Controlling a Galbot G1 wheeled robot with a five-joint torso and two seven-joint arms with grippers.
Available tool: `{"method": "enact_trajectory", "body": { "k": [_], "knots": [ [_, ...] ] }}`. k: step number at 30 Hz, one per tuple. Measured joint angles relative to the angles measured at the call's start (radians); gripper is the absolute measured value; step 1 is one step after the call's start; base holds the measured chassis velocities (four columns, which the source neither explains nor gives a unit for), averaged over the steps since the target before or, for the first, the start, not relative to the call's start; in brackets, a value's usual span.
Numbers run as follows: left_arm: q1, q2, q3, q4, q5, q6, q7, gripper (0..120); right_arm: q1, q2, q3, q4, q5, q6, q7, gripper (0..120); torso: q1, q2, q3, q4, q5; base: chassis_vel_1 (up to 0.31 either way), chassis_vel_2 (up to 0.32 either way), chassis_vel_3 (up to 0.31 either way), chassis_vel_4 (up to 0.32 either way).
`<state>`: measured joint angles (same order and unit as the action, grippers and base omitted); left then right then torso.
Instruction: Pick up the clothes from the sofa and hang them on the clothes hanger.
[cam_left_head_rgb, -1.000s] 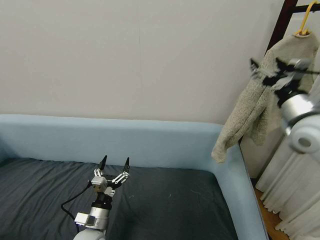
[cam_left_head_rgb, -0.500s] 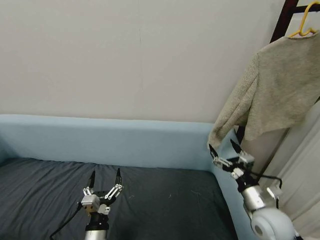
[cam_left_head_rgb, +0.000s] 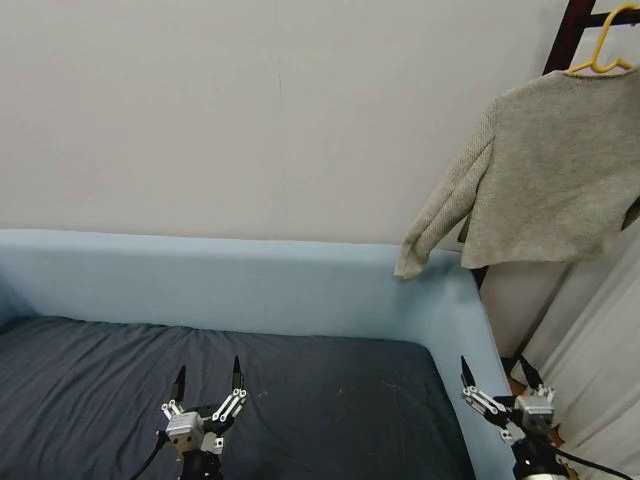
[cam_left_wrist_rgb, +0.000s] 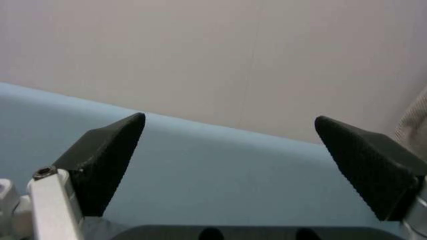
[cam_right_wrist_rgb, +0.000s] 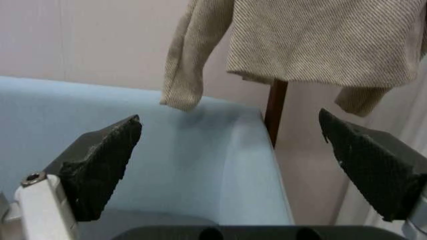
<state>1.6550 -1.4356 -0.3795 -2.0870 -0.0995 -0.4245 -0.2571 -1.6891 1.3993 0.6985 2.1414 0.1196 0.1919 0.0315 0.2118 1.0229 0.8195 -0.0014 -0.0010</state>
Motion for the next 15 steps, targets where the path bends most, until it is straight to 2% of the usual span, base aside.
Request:
{"method": "enact_trajectory", "body": {
  "k": [15],
  "knots": [
    [0.003,0.005,0.001,-0.005,-0.004,0.011,0.011,100,0.001,-0.007,-0.011,0.004,0.010,-0.006,0.012,100,0.000,0.000,0.000,0.0002,0.0001,0.000,0.000,0.000,0.000]
  ]
}}
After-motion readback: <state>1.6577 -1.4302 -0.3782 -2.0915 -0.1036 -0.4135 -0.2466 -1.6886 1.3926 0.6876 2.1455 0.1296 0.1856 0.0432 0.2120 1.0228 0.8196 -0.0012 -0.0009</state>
